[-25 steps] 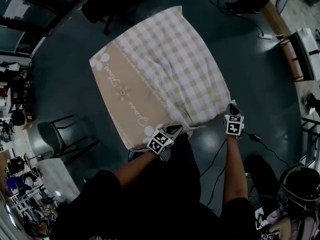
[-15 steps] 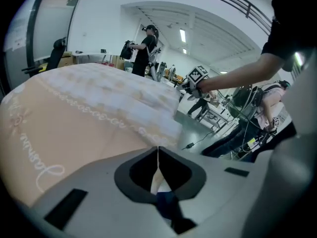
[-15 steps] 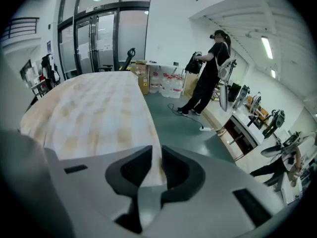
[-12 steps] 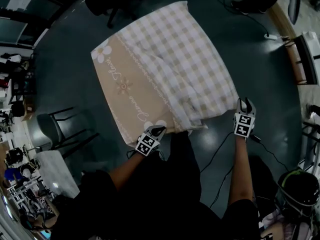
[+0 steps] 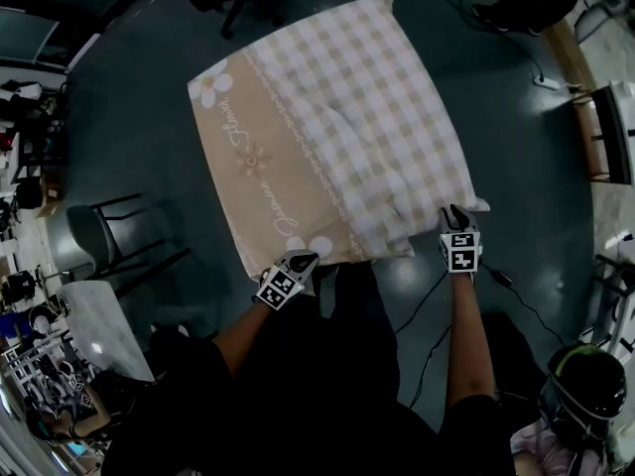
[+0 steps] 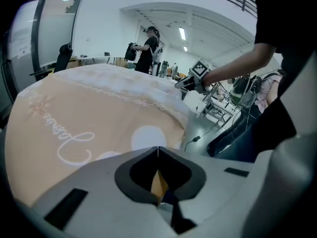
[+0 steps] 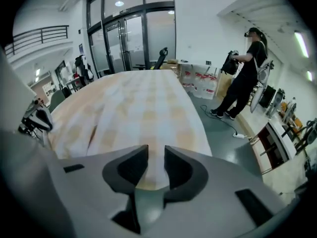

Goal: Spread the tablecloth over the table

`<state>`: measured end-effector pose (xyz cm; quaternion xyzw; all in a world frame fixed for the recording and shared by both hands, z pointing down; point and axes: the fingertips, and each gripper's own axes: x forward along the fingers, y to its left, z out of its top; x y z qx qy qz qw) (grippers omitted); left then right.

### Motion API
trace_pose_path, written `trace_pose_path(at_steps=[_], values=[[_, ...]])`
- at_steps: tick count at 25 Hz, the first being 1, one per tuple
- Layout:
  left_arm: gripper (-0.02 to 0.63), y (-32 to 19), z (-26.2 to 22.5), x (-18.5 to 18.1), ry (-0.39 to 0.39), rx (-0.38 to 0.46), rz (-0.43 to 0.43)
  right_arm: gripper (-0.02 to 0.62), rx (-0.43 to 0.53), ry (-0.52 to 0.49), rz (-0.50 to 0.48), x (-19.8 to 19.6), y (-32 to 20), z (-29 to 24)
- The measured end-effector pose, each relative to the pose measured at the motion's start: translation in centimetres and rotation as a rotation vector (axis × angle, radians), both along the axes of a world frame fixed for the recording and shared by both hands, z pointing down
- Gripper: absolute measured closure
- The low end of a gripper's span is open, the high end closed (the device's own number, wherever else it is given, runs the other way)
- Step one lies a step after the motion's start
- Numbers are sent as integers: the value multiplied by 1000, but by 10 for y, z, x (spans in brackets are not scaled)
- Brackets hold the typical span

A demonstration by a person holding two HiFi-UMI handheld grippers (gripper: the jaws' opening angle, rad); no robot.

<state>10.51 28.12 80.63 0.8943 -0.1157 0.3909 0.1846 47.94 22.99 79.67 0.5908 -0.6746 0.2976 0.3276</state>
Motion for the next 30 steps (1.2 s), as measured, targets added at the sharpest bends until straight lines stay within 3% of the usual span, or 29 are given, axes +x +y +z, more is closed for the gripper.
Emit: trace_pose_path(at_steps=[2, 4, 6, 8, 12, 15, 17, 19, 21, 23, 26, 28, 30], values=[[589, 4, -21, 3, 2, -7, -36, 469, -24, -8, 19, 37, -2, -24], [589, 8, -18, -13, 7, -58, -116, 485, -36, -25, 16, 49, -4, -28], [589, 6, 4, -48, 25, -141, -205, 485, 12, -39, 6, 24, -8, -18], [588, -3, 9, -67, 64, -155, -250, 483, 73, -43, 10, -3, -11, -11], [588, -35, -5, -38, 103, -61, -216, 476, 27, -14, 35, -9, -10, 14], [588, -50, 6, -22, 54, -69, -206, 487, 14, 10, 62, -4, -6, 14], [589, -51, 12, -22, 17, -61, -174, 489, -1, 10, 96, -3, 0, 15], [589, -44, 17, -31, -1, -32, -131, 527, -88, 33, 134, 1, 23, 33], [589, -35, 22, -48, -5, -54, -140, 529, -137, 28, 189, 6, 49, 47], [589, -31, 25, -60, -6, -108, -173, 529, -59, -6, 230, 12, 53, 35], [588, -38, 19, -59, 7, -148, -200, 515, 93, -39, 169, 10, 16, 8], [588, -44, 7, -49, 46, -136, -189, 472, 131, -51, 90, -1, -15, -3], [588, -53, -8, -26, 97, -103, -166, 442, 111, -35, 31, -5, -41, -6]])
